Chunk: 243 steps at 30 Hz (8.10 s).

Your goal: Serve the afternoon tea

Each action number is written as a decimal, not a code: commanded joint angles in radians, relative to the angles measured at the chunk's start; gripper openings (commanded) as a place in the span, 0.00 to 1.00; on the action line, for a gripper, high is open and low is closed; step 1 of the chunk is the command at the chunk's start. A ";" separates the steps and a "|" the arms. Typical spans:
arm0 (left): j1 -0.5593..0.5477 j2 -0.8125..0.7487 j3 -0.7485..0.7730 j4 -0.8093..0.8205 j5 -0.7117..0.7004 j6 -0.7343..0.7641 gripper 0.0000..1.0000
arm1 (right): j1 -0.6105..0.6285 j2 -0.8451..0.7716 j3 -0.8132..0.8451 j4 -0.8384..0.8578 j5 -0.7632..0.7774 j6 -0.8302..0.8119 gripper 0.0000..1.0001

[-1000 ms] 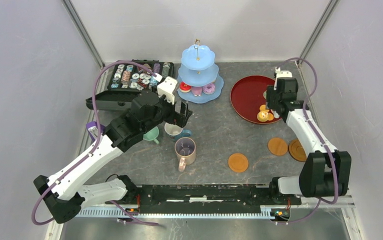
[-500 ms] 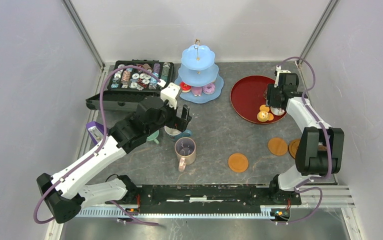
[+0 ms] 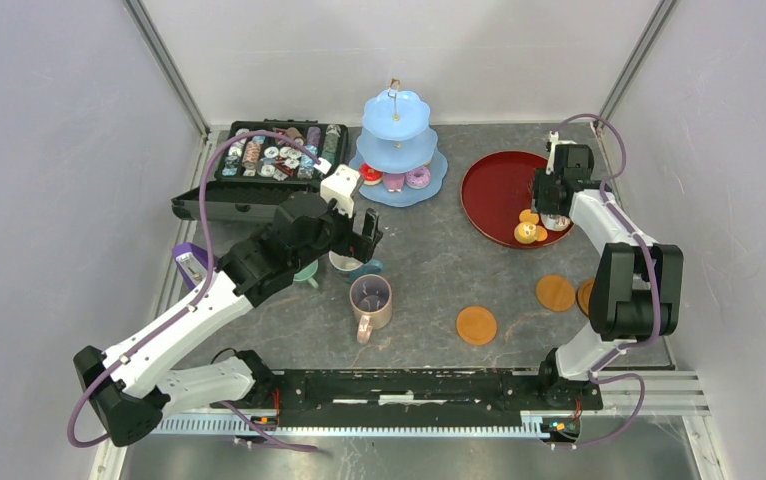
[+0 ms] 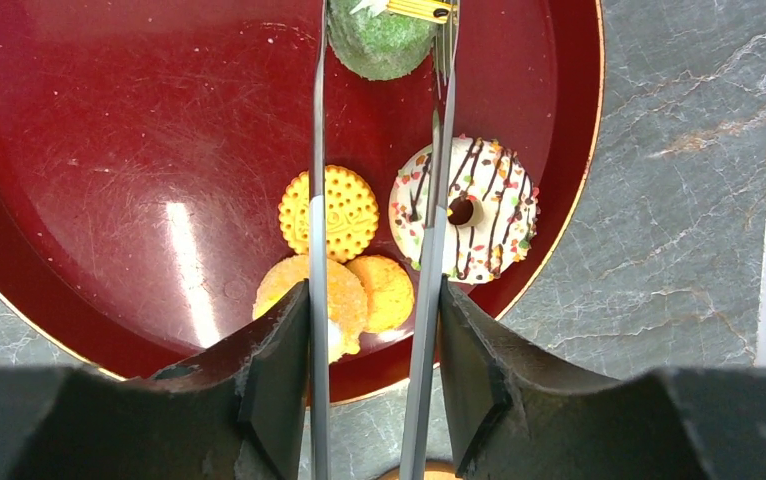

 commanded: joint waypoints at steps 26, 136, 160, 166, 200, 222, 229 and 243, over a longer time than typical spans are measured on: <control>0.003 -0.045 -0.017 0.057 -0.104 0.029 1.00 | 0.256 -0.119 0.062 0.327 -0.376 0.153 0.12; 0.004 -0.063 -0.019 0.059 -0.021 0.003 1.00 | 0.018 -0.445 -0.174 -0.194 0.147 -0.018 0.53; 0.004 -0.036 -0.016 0.059 -0.022 0.006 1.00 | -0.012 -0.343 -0.186 -0.131 0.089 -0.021 0.59; 0.004 -0.033 -0.016 0.059 -0.023 0.008 1.00 | -0.012 -0.337 -0.201 -0.118 0.100 -0.023 0.61; 0.004 -0.037 -0.014 0.063 -0.061 0.002 1.00 | 0.204 -0.384 -0.107 -0.003 -0.075 -0.019 0.39; 0.008 -0.046 -0.023 0.068 -0.102 0.014 1.00 | 0.449 -0.015 0.321 0.056 -0.160 0.042 0.40; 0.011 -0.042 -0.023 0.068 -0.103 0.022 1.00 | 0.460 0.065 0.402 0.039 -0.159 0.032 0.43; 0.014 -0.028 -0.023 0.069 -0.104 0.023 1.00 | 0.505 0.154 0.473 -0.023 -0.086 -0.002 0.54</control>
